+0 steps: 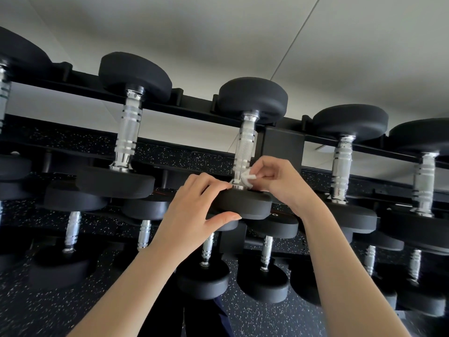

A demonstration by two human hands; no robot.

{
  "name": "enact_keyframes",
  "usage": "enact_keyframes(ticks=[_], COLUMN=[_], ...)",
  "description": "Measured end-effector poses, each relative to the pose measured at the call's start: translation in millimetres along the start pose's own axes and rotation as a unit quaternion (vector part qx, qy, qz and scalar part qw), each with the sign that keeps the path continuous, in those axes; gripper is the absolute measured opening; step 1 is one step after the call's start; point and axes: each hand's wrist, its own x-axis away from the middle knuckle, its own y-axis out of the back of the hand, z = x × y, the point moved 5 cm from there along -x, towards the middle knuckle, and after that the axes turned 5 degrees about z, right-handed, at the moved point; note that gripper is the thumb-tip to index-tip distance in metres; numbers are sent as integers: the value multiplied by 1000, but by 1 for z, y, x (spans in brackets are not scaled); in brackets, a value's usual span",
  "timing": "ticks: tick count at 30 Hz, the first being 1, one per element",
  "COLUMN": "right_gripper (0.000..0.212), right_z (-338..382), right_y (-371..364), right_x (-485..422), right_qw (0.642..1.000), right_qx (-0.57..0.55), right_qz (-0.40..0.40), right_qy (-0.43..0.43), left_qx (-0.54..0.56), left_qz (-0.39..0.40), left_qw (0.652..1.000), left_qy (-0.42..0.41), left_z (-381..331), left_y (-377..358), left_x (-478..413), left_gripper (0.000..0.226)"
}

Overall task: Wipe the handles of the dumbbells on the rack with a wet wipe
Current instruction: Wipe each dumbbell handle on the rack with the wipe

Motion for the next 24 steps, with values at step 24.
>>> enact_keyframes(ticks=[24], right_gripper=[7], right_z=[40], right_y=[-24], right_x=[7], right_qw=[964], right_qx=[244], right_qz=[-91], right_qy=[48], left_qx=[101], left_qz=[-43], left_qw=[994], left_qy=[29], left_z=[12], left_y=[-4], left_x=[3], left_gripper=[58])
